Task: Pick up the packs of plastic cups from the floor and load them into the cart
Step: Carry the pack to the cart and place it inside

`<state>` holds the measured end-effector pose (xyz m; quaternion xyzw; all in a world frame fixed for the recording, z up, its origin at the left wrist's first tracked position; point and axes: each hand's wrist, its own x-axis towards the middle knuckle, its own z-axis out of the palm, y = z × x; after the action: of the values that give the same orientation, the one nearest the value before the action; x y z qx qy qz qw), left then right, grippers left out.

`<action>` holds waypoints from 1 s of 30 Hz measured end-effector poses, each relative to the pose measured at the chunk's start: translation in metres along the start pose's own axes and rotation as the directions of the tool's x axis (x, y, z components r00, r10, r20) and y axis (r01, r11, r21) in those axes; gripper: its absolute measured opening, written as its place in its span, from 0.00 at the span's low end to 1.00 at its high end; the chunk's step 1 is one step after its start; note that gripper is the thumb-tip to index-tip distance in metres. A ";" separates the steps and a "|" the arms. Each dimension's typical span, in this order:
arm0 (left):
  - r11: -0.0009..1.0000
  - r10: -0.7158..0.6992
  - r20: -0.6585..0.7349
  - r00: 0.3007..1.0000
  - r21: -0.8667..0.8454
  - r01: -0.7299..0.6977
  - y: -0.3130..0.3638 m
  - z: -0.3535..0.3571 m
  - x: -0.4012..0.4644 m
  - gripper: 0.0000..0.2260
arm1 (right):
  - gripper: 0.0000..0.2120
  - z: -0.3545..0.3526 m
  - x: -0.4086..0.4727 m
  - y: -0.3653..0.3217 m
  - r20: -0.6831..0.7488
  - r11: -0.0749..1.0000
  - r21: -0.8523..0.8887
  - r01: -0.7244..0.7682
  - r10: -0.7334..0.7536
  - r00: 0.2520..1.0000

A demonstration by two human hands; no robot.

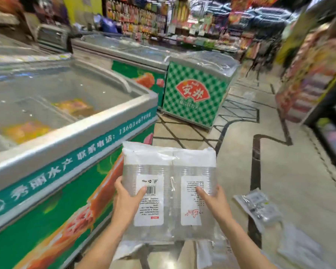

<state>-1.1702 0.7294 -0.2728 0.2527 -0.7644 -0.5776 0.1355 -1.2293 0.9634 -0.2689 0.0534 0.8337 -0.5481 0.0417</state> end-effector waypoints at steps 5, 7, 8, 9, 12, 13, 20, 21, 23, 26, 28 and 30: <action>0.984 0.178 0.088 0.980 -0.002 -0.179 0.154 -0.029 -0.036 0.32 | 0.37 -0.093 -0.065 -0.114 -0.180 0.994 0.090 0.068 -0.051 0.982; 0.966 0.257 0.135 0.957 -0.020 -0.257 0.199 -0.036 -0.047 0.31 | 0.27 -0.120 -0.092 -0.150 -0.260 0.988 0.119 0.101 -0.067 0.963; 0.952 0.307 0.156 0.939 -0.034 -0.305 0.218 -0.039 -0.053 0.31 | 0.24 -0.132 -0.105 -0.163 -0.317 0.985 0.124 0.123 -0.078 0.945; 0.935 0.355 0.176 0.918 -0.045 -0.353 0.236 -0.042 -0.060 0.31 | 0.25 -0.142 -0.118 -0.173 -0.379 0.982 0.119 0.144 -0.089 0.921; 0.879 0.476 0.240 0.846 -0.096 -0.467 0.277 -0.047 -0.083 0.34 | 0.26 -0.172 -0.161 -0.191 -0.537 0.977 0.117 0.180 -0.091 0.839; 0.863 0.503 0.274 0.820 -0.120 -0.490 0.287 -0.047 -0.092 0.35 | 0.26 -0.181 -0.178 -0.195 -0.588 0.974 0.110 0.196 -0.096 0.803; 0.770 0.628 0.497 0.599 -0.282 -0.573 0.326 -0.030 -0.199 0.33 | 0.30 -0.237 -0.331 -0.194 -0.857 0.988 0.061 0.142 -0.021 0.514; 0.757 0.641 0.521 0.564 -0.308 -0.576 0.329 -0.025 -0.219 0.34 | 0.31 -0.244 -0.355 -0.191 -0.886 0.991 0.063 0.121 0.000 0.464; 0.736 0.660 0.572 0.488 -0.358 -0.575 0.334 -0.017 -0.261 0.39 | 0.29 -0.258 -0.407 -0.185 -0.927 0.995 0.069 0.066 0.039 0.373; 0.718 0.667 0.646 0.370 -0.428 -0.548 0.336 -0.006 -0.336 0.39 | 0.29 -0.280 -0.489 -0.167 -0.968 0.995 0.102 -0.001 0.099 0.233; 0.702 0.681 0.674 0.287 -0.489 -0.518 0.333 0.002 -0.396 0.38 | 0.30 -0.295 -0.549 -0.155 -0.984 0.994 0.107 -0.023 0.109 0.139; 0.684 0.687 0.699 0.198 -0.529 -0.503 0.332 0.007 -0.459 0.38 | 0.30 -0.305 -0.611 -0.143 -0.991 0.991 0.131 -0.034 0.132 0.028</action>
<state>-0.8668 1.0525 0.0800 -0.4035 -0.7003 -0.5881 -0.0322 -0.6469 1.1606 0.0600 0.4690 0.6033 -0.3824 -0.5195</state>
